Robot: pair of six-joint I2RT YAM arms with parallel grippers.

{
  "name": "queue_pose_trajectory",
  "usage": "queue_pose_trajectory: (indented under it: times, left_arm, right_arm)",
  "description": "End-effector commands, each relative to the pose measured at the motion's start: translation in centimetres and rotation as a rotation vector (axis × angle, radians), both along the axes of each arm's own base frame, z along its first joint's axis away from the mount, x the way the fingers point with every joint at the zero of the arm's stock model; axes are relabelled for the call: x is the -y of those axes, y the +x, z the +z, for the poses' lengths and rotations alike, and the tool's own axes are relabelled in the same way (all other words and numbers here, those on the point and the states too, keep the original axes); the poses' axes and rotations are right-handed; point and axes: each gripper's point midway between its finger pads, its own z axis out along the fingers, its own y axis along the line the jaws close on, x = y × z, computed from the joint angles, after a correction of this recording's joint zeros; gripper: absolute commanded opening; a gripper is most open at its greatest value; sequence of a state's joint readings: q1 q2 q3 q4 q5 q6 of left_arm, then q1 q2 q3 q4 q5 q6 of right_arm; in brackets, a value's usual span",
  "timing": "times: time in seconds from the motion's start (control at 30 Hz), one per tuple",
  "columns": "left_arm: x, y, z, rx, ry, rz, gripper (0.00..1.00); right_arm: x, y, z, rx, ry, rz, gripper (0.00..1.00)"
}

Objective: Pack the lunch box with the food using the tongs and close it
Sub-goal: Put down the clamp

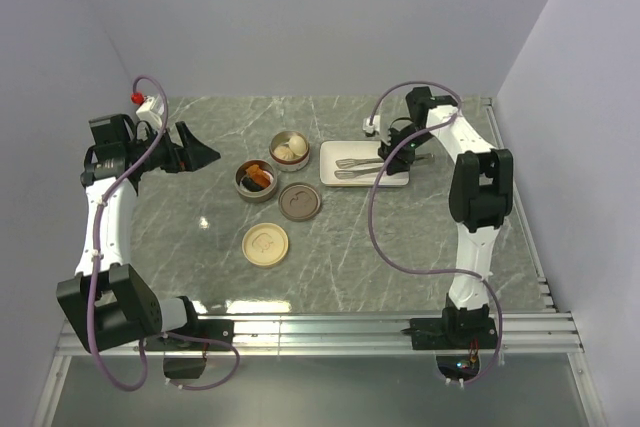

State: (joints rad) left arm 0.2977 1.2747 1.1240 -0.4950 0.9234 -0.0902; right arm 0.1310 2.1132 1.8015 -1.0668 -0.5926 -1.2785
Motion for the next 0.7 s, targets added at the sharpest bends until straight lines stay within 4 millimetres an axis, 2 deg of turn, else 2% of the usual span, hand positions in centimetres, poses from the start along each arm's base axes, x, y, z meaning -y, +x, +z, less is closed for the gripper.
queue_pose_trajectory:
  times: [0.0,0.2,0.33,0.4,0.43,0.47,0.6,0.63,0.67]
  left_arm:
    - [-0.3,0.4,0.1,0.021,0.015,0.004,1.0]
    - [-0.6,0.8,0.2,0.018,0.019,0.006,0.99]
    - [-0.5,1.0,0.1,0.014,0.007,0.004,0.99]
    - [-0.4,1.1,0.0,0.009,0.0,0.005,1.0]
    - [-0.4,1.0,0.1,0.01,-0.002,0.006,1.0]
    - [-0.4,1.1,0.1,0.011,-0.003,0.007,0.99]
    - [-0.4,0.9,0.3,0.018,0.0,0.007,0.99]
    - [-0.4,1.0,0.4,0.019,0.001,0.008,0.99]
    - [-0.4,1.0,0.5,0.023,0.003,0.007,0.99]
  right_arm:
    - [0.1,2.1,0.1,0.066,-0.01,0.03,0.5]
    - [1.5,2.6,-2.9,0.058,-0.091,0.036,0.52]
    - [1.6,2.7,-3.3,0.086,-0.106,0.05,0.54]
    - [1.8,2.8,-3.4,0.087,-0.11,0.051,0.64]
    - [1.7,2.9,-3.3,0.092,-0.108,0.051,0.65]
    - [1.6,2.9,-3.3,0.093,-0.106,0.054,0.73]
    - [1.6,3.1,-2.6,0.111,-0.099,0.048,0.78]
    - [1.5,3.1,-2.3,0.117,-0.095,0.05,0.87]
    - [1.5,3.2,-2.0,0.123,-0.092,0.048,0.88]
